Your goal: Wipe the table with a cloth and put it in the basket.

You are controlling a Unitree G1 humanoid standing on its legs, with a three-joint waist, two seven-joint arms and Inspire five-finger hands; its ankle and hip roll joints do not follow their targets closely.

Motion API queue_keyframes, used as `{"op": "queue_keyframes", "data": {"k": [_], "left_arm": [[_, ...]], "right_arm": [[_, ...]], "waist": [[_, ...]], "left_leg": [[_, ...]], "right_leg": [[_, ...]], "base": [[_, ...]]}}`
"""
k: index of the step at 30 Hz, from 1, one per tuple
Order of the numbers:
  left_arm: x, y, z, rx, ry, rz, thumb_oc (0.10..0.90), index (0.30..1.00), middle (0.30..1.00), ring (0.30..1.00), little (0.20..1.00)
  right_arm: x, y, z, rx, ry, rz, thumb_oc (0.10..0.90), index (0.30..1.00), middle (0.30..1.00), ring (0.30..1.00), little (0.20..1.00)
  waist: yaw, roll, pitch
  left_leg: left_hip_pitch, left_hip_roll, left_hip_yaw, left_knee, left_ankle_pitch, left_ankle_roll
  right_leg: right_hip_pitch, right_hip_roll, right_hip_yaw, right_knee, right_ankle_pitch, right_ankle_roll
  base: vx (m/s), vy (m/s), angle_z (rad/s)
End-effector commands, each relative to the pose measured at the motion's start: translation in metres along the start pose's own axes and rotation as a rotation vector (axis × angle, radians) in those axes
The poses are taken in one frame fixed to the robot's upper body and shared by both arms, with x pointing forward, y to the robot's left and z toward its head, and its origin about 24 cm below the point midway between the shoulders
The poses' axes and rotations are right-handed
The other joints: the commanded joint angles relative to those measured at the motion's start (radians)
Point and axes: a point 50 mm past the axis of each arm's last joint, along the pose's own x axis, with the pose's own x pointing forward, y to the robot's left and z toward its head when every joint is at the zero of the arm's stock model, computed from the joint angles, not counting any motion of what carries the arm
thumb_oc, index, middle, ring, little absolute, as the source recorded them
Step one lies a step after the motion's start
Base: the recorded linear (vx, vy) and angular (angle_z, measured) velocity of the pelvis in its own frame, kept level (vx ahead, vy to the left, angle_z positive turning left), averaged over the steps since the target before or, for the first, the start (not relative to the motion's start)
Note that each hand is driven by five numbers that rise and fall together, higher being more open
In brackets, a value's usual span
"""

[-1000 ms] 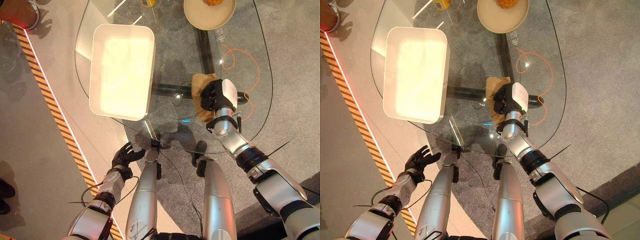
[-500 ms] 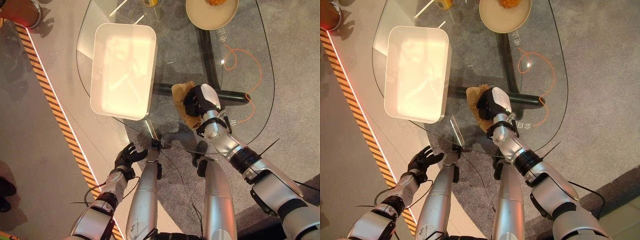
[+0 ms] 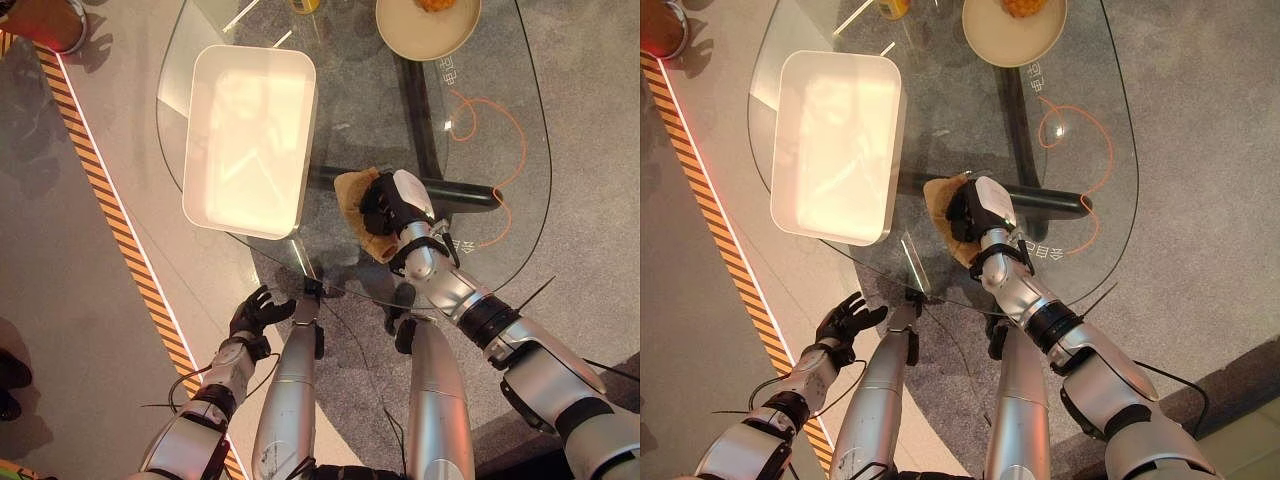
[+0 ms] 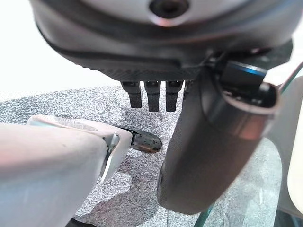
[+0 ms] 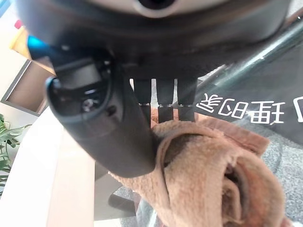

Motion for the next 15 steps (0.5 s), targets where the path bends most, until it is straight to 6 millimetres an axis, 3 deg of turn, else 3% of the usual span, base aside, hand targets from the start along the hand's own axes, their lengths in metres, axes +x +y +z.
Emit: {"op": "queue_keyframes", "data": {"k": [1,15], "left_arm": [[-0.003,0.001,-0.008,-0.006,0.01,-0.001,0.8,0.9,0.9,0.9,0.9],[-0.002,0.014,-0.002,-0.003,-0.002,0.033,0.8,0.9,0.9,0.9,0.9]], "right_arm": [[0.01,-0.032,0.065,0.066,-0.263,-0.178,0.1,0.3,0.3,0.3,0.2],[0.022,-0.11,0.015,0.076,-0.05,-0.602,0.1,0.3,0.3,0.3,0.2]], "waist": [[-0.002,0.032,-0.02],[0.002,0.01,-0.02]], "left_leg": [[0.002,-0.1,0.093,0.121,-0.122,0.086],[-0.019,-0.086,0.084,0.144,-0.142,0.099]], "right_leg": [[0.006,0.044,0.04,-0.205,0.152,0.042],[-0.007,0.052,0.037,-0.191,0.16,0.052]], "base": [[0.0,0.0,0.0],[0.0,0.0,0.0]]}}
